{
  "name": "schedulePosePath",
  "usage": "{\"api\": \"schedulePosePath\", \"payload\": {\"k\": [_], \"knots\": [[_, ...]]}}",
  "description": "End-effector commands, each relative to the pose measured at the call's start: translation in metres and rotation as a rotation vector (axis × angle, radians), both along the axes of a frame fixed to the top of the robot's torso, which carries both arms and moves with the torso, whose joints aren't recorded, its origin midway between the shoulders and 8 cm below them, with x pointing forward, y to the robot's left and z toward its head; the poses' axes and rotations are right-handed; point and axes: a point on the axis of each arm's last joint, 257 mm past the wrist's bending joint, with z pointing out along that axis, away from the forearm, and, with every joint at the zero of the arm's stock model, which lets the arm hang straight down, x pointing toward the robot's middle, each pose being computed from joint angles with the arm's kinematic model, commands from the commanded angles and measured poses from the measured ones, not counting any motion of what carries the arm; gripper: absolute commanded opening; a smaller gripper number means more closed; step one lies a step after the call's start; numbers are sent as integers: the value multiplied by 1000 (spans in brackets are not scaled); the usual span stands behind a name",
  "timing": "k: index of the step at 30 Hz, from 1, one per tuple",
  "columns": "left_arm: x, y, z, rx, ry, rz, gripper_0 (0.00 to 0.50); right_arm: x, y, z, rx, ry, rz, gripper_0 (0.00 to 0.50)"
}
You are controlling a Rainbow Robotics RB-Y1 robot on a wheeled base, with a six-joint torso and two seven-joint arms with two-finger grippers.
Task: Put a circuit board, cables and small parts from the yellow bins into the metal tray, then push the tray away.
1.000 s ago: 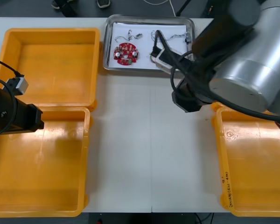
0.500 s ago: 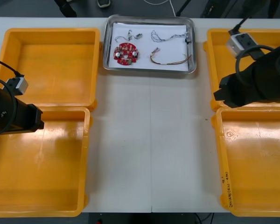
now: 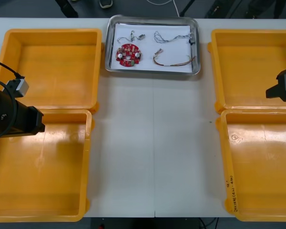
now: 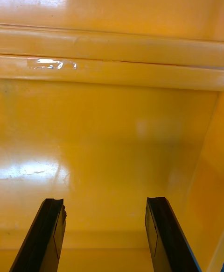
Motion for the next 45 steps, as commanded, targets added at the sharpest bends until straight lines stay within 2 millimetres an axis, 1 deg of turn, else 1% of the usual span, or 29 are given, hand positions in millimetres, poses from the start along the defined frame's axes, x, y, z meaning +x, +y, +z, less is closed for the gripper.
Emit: {"api": "schedulePosePath", "payload": {"k": [1,6,7,12,13,15,20,24,31,38,45], "knots": [[-1,0,6,29,-27,-71,500,-1,-43,9,-19,-6,-76,500],[-1,0,6,29,-27,-71,500,-5,-71,-4,-37,17,-137,500],[-1,0,6,29,-27,-71,500,-6,-73,-5,-42,19,-142,500],[-1,0,6,29,-27,-71,500,-12,-101,-13,-154,26,-117,500],[-1,0,6,29,-27,-71,500,-12,-101,-13,-154,26,-117,500],[-1,0,6,29,-27,-71,500,-16,-111,-20,-155,49,-118,500],[-1,0,6,29,-27,-71,500,-19,-113,-30,-125,83,-126,500],[-1,0,6,29,-27,-71,500,-26,-113,-41,-109,114,-129,500],[-1,0,6,29,-27,-71,500,-27,-108,-42,-90,118,-111,500],[-1,0,6,29,-27,-71,500,-27,-101,-39,-75,112,-89,500],[-1,0,6,29,-27,-71,500,-27,-101,-37,-71,106,-85,500]]}}
